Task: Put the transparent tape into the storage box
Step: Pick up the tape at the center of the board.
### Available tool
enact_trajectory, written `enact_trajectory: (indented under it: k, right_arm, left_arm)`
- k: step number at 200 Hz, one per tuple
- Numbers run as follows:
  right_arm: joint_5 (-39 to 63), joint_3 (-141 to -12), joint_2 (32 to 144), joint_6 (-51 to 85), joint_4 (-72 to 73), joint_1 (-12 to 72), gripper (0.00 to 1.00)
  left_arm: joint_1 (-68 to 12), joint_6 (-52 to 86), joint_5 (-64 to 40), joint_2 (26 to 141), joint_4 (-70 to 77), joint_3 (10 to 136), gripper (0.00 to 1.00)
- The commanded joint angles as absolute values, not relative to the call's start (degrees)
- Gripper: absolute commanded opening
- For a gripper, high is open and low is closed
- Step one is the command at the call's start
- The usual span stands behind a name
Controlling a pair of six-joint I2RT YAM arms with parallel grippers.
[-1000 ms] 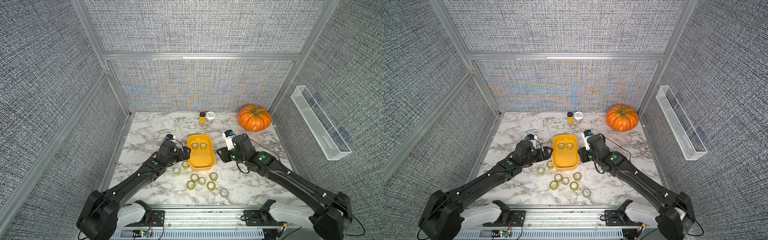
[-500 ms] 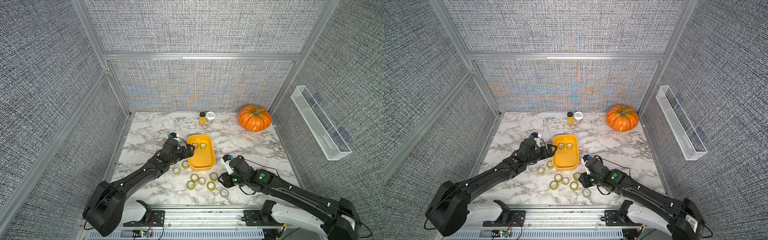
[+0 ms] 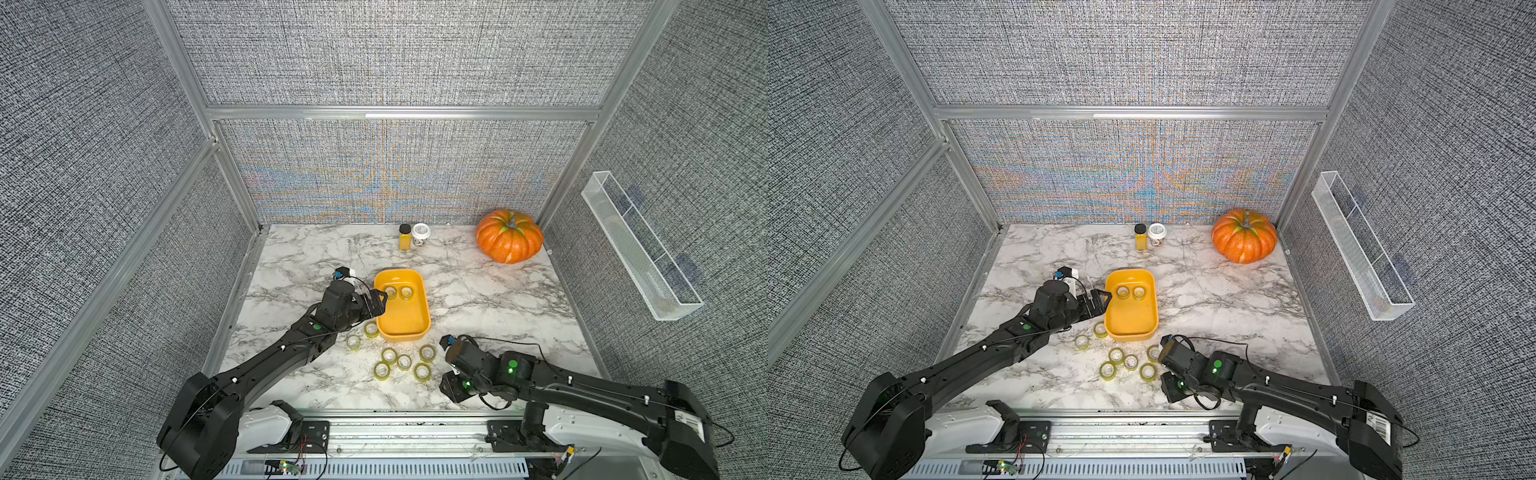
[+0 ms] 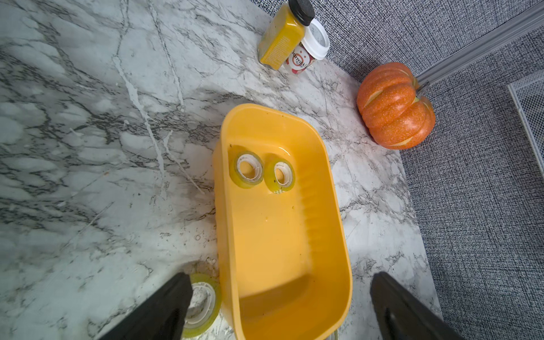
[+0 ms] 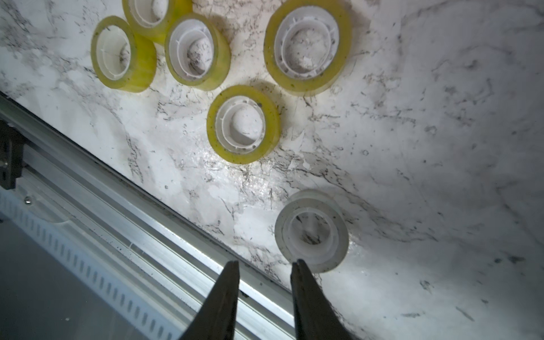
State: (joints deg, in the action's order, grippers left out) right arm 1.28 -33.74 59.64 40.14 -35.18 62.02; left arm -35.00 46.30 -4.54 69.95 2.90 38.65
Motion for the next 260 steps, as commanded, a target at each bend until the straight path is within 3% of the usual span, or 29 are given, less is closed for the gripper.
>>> enact_trajectory:
  k: [1,145,178,238,260]
  right_arm:
    - [-1.21,-33.96,61.32,41.4,-35.68,62.96,0.36]
    - [-6.15,-37.23,78.37,39.59,-32.56,65.52,0.33]
    - [-9.65,-38.47,80.38,39.95,-33.37,66.88,0.27]
    - [-11.68,-38.99,75.21,40.72,-35.27,66.97,0.0]
    - [-12.54,-40.11,71.54,41.04,-36.91,66.97,0.0]
  left_arm:
    - [-34.99,46.76,-4.85,69.97,3.82,38.85,1.0]
    - [-34.99,47.9,-2.19,59.98,1.8,34.35,1.0]
    - [-35.0,47.9,-2.68,59.85,1.8,34.61,1.0]
    - [-35.0,47.9,-2.45,60.13,0.59,35.27,1.0]
    - [-34.98,47.72,-2.3,59.73,0.01,35.97,1.0]
